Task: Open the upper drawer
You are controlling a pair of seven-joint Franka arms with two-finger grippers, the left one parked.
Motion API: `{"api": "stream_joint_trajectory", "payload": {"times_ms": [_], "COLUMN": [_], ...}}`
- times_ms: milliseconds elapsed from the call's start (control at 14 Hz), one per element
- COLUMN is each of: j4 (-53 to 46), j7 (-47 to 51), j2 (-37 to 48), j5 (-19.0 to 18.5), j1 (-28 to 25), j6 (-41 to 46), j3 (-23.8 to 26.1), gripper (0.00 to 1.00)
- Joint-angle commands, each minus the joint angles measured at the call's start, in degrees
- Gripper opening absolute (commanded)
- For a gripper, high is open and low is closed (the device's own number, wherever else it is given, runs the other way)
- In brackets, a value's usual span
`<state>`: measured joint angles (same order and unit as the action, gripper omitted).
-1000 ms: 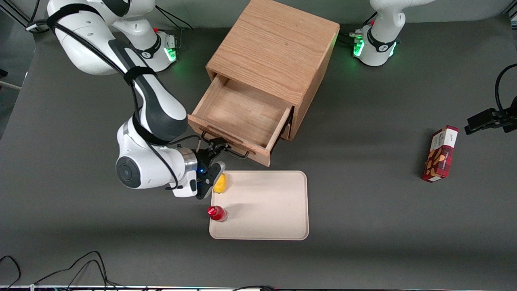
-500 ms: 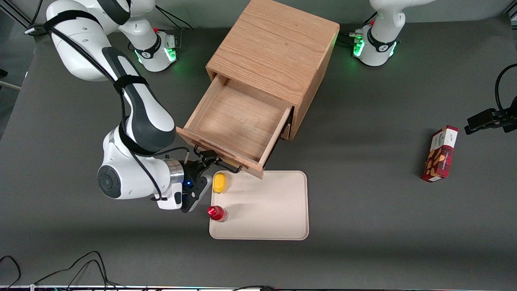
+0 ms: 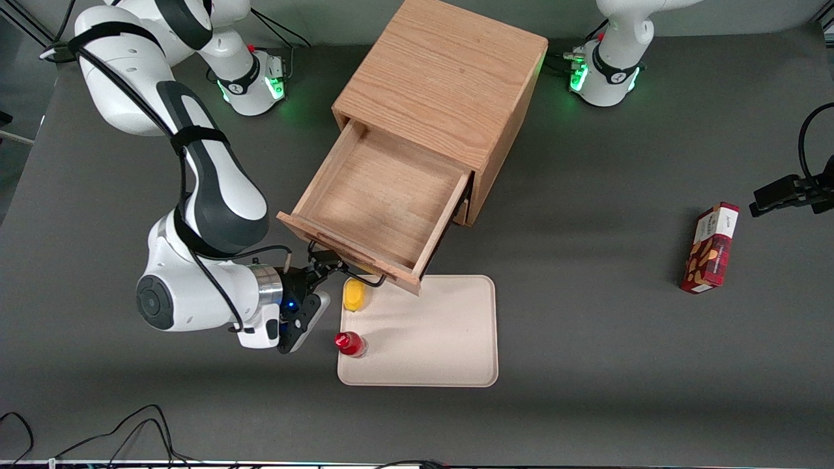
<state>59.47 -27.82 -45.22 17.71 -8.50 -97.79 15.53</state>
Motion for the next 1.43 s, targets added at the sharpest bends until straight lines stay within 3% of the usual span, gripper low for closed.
{"api": "stream_joint_trajectory", "payload": {"times_ms": [0, 214, 357, 500, 714, 929, 1071, 1214, 1357], "j4": [-2.26, -2.17, -2.08, -0.51, 7.03, 16.00, 22.32, 31.71, 43.64], "j7": [-0.83, -0.31, 0.22, 6.25, 12.35, 12.70, 20.91, 27.89, 28.44], "j2": [2.31, 7.92, 12.33, 17.33, 27.78, 40.34, 47.99, 55.03, 59.43], "j5": [-0.57, -1.01, -6.42, -12.94, -17.87, -17.80, -15.96, -13.24, -12.88], "j1": [-0.47, -0.12, -0.99, -1.08, -1.00, 0.49, 1.29, 1.29, 1.38], "j6": [1.90, 4.89, 4.89, 5.24, 8.31, 11.37, 15.68, 15.70, 11.77], "j3": [-0.59, -1.38, -4.02, -3.49, -3.32, -4.46, -6.12, -8.05, -11.64], "gripper": [1.00, 1.00, 1.00, 1.00, 1.00, 1.00, 1.00, 1.00, 1.00]}}
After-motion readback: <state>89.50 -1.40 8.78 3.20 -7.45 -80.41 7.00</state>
